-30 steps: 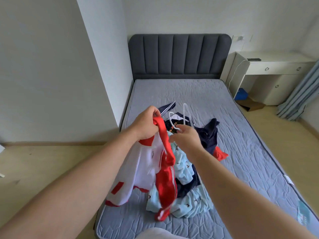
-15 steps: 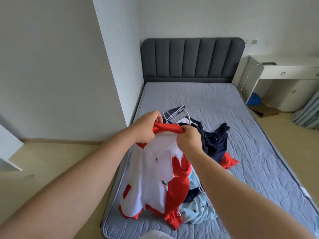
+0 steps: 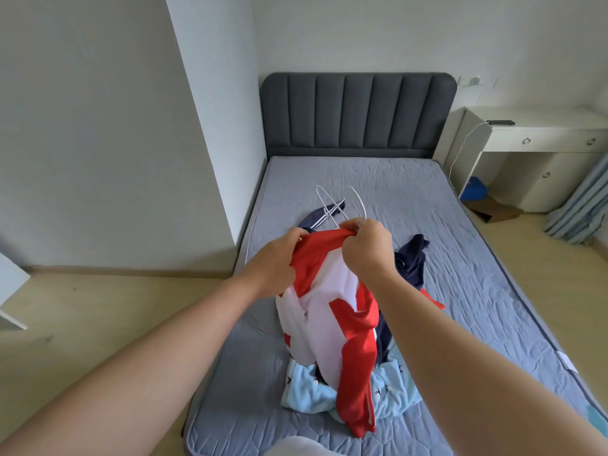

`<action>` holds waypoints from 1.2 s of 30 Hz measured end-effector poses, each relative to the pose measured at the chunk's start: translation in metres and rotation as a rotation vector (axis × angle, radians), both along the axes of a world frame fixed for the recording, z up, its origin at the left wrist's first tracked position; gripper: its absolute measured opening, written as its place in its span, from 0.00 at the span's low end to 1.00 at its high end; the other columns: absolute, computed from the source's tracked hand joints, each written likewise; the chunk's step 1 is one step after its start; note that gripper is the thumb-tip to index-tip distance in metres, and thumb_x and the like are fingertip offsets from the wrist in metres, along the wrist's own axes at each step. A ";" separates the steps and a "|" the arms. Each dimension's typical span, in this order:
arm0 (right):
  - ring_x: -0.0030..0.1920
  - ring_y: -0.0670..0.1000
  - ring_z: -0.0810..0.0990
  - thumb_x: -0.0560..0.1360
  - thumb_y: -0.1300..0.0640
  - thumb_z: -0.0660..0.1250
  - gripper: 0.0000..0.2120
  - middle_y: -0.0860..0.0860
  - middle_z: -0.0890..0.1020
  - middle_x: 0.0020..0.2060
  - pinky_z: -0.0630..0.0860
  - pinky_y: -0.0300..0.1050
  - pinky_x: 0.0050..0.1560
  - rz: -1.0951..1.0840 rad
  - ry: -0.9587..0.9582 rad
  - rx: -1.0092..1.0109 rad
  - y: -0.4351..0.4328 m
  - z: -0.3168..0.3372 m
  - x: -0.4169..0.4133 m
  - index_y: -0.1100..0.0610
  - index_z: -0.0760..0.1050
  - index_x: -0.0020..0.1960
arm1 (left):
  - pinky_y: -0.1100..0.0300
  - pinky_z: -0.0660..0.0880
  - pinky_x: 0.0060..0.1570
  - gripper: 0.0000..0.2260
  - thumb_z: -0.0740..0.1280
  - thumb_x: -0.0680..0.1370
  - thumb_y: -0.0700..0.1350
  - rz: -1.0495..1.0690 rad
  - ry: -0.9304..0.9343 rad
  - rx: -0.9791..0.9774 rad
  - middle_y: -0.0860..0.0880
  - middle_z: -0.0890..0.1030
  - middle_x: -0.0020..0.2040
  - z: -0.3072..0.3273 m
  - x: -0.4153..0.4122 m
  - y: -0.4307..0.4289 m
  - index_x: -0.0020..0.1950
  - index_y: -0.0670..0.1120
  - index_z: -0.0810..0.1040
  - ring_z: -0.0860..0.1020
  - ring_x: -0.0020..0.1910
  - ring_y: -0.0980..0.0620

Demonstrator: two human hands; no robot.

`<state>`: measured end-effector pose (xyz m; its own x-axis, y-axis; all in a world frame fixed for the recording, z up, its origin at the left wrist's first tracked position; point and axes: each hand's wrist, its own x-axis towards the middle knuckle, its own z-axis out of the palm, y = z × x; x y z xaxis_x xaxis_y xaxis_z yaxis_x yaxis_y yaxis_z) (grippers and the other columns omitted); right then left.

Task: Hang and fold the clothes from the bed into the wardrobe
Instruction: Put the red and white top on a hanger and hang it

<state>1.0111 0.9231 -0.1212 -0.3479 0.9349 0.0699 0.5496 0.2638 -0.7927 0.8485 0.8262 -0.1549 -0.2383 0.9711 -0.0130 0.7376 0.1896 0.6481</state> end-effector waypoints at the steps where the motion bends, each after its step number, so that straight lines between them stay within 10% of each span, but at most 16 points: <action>1: 0.49 0.53 0.82 0.67 0.70 0.56 0.24 0.51 0.85 0.47 0.81 0.50 0.53 -0.004 0.005 -0.003 0.002 0.001 0.002 0.52 0.82 0.53 | 0.65 0.74 0.34 0.27 0.61 0.75 0.36 -0.048 -0.001 -0.032 0.56 0.79 0.52 -0.002 0.005 0.002 0.69 0.58 0.65 0.79 0.44 0.55; 8: 0.51 0.51 0.82 0.68 0.70 0.57 0.25 0.49 0.85 0.50 0.81 0.48 0.54 0.064 0.029 0.024 0.002 -0.006 0.007 0.52 0.84 0.55 | 0.60 0.71 0.39 0.06 0.68 0.73 0.52 -0.092 0.008 -0.064 0.57 0.77 0.36 -0.018 0.028 0.018 0.45 0.55 0.72 0.77 0.36 0.59; 16: 0.47 0.53 0.82 0.66 0.67 0.60 0.21 0.48 0.84 0.43 0.77 0.43 0.46 -0.039 -0.040 0.041 0.014 -0.027 0.023 0.50 0.83 0.51 | 0.59 0.74 0.42 0.14 0.61 0.71 0.55 0.034 -0.047 0.169 0.55 0.83 0.41 0.006 0.024 0.032 0.50 0.55 0.82 0.80 0.42 0.56; 23: 0.55 0.55 0.82 0.69 0.66 0.62 0.21 0.51 0.84 0.54 0.80 0.50 0.56 -0.166 -0.054 -0.052 0.021 -0.039 0.032 0.52 0.83 0.57 | 0.59 0.67 0.32 0.22 0.64 0.74 0.67 0.080 -0.081 0.206 0.58 0.71 0.24 0.013 0.014 0.036 0.32 0.50 0.73 0.69 0.27 0.58; 29: 0.32 0.44 0.79 0.75 0.50 0.67 0.09 0.45 0.81 0.36 0.72 0.41 0.38 -0.276 0.478 -0.210 0.025 -0.017 0.019 0.49 0.81 0.53 | 0.53 0.68 0.39 0.21 0.62 0.77 0.61 0.236 -0.229 0.042 0.51 0.75 0.31 -0.002 0.004 0.029 0.32 0.47 0.72 0.72 0.35 0.47; 36: 0.23 0.47 0.58 0.78 0.42 0.64 0.23 0.47 0.65 0.23 0.57 0.41 0.23 -0.359 0.942 -0.703 0.026 -0.004 0.005 0.60 0.83 0.41 | 0.55 0.76 0.49 0.15 0.70 0.75 0.56 0.444 -0.574 -0.120 0.46 0.84 0.45 -0.014 -0.009 0.018 0.45 0.44 0.83 0.80 0.45 0.46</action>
